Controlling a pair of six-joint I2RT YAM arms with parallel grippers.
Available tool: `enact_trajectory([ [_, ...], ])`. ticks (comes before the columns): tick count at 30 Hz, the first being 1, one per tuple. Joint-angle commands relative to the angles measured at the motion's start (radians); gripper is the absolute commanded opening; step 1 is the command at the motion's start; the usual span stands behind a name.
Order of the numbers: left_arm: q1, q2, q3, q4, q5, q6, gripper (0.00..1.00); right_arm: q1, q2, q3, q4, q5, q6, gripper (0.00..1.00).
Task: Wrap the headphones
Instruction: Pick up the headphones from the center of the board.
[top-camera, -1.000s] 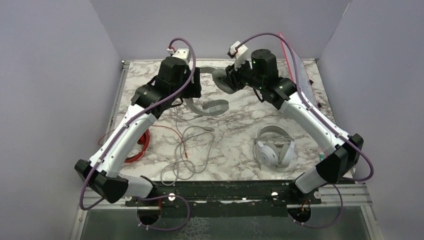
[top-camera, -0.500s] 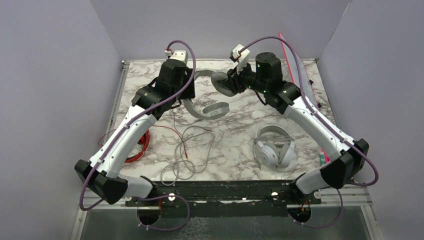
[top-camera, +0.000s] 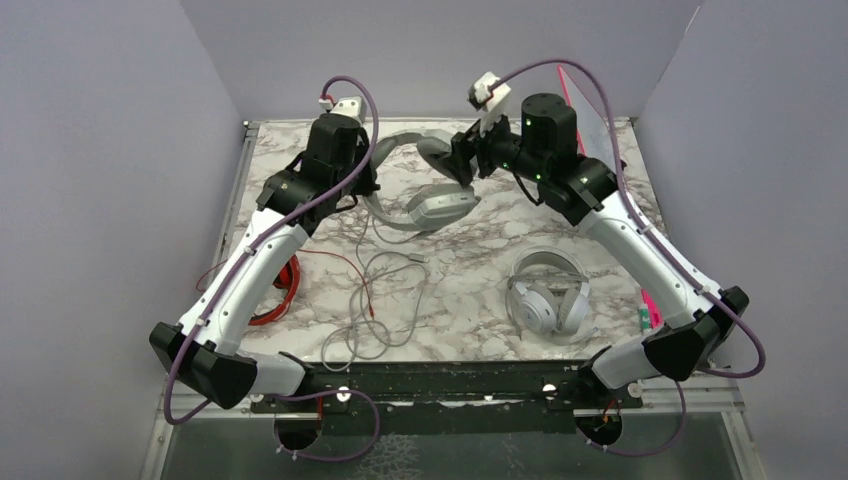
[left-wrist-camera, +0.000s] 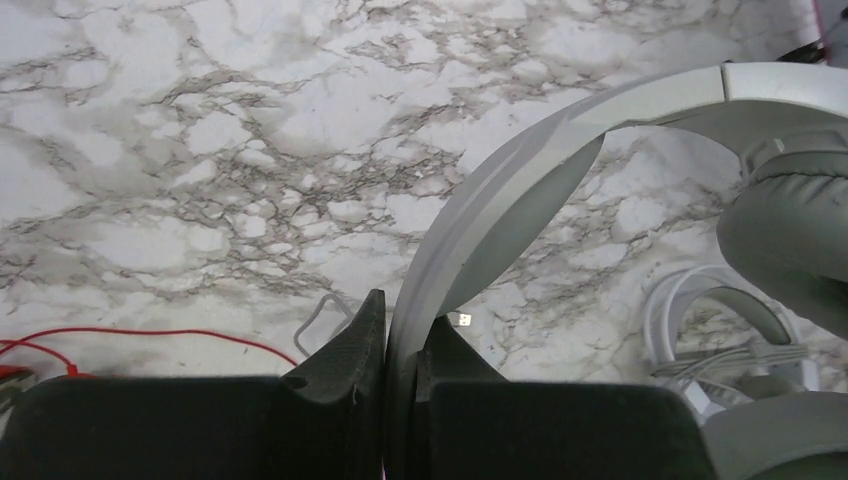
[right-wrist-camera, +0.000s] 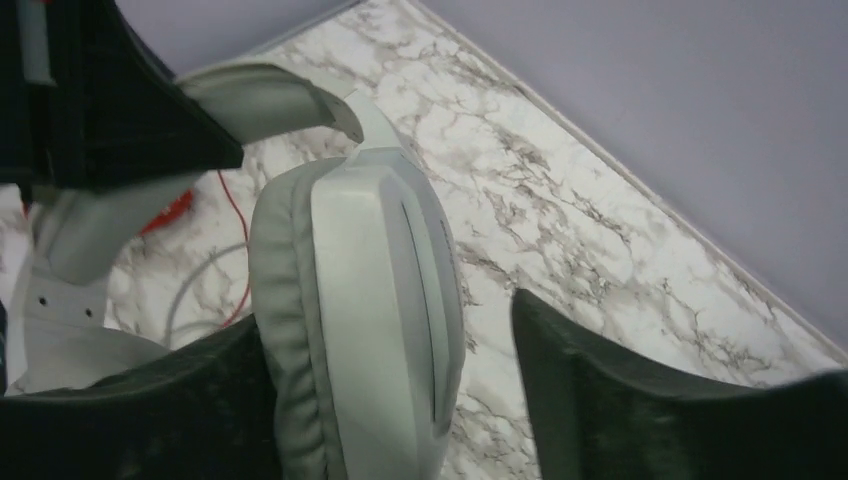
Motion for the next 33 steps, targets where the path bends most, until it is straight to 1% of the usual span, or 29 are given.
enact_trajectory([
  [1,0.08,-0.051,0.011,0.135,0.161,-0.14,0.0,-0.001,0.001,0.213,-0.163,0.179,0.151,0.83],
  [4,0.106,-0.052,0.018,0.161,0.202,-0.168,0.0,-0.008,-0.009,0.309,-0.241,0.276,0.216,0.97],
  [6,0.131,-0.057,0.015,0.173,0.259,-0.186,0.0,-0.044,0.004,0.384,-0.293,0.282,0.236,0.99],
  [7,0.144,-0.067,0.008,0.182,0.287,-0.201,0.0,-0.084,0.01,0.398,-0.305,0.258,0.249,1.0],
  [8,0.166,-0.076,-0.003,0.197,0.317,-0.219,0.0,-0.146,0.016,0.399,-0.308,0.201,0.265,1.0],
  [10,0.201,-0.1,-0.024,0.233,0.381,-0.267,0.0,-0.269,0.029,0.377,-0.3,0.052,0.298,0.99],
  [12,0.232,-0.122,-0.031,0.269,0.437,-0.321,0.0,-0.29,0.025,0.302,-0.246,-0.013,0.27,0.99],
  [15,0.265,-0.138,-0.002,0.296,0.478,-0.386,0.0,-0.289,-0.019,0.119,-0.085,-0.185,0.269,0.99],
  [18,0.285,-0.131,0.077,0.292,0.499,-0.438,0.0,-0.289,-0.057,-0.055,0.09,-0.34,0.279,0.99],
  [21,0.291,-0.109,0.164,0.283,0.505,-0.485,0.0,-0.263,-0.06,-0.176,0.227,-0.469,0.275,0.99],
  [24,0.294,-0.089,0.228,0.295,0.525,-0.531,0.0,-0.226,-0.045,-0.287,0.399,-0.592,0.269,0.99],
  [26,0.295,-0.079,0.255,0.32,0.546,-0.56,0.0,-0.188,-0.032,-0.342,0.491,-0.619,0.269,0.99],
  [27,0.296,-0.074,0.268,0.335,0.557,-0.575,0.0,-0.174,-0.027,-0.384,0.566,-0.618,0.287,0.99],
  [30,0.298,-0.059,0.314,0.365,0.587,-0.608,0.0,-0.162,-0.015,-0.5,0.854,-0.622,0.432,0.99],
  [31,0.297,-0.052,0.331,0.368,0.593,-0.614,0.0,-0.152,-0.012,-0.529,0.93,-0.634,0.473,0.98],
  [33,0.297,-0.04,0.364,0.375,0.599,-0.625,0.0,-0.109,-0.02,-0.581,1.033,-0.625,0.492,0.98],
])
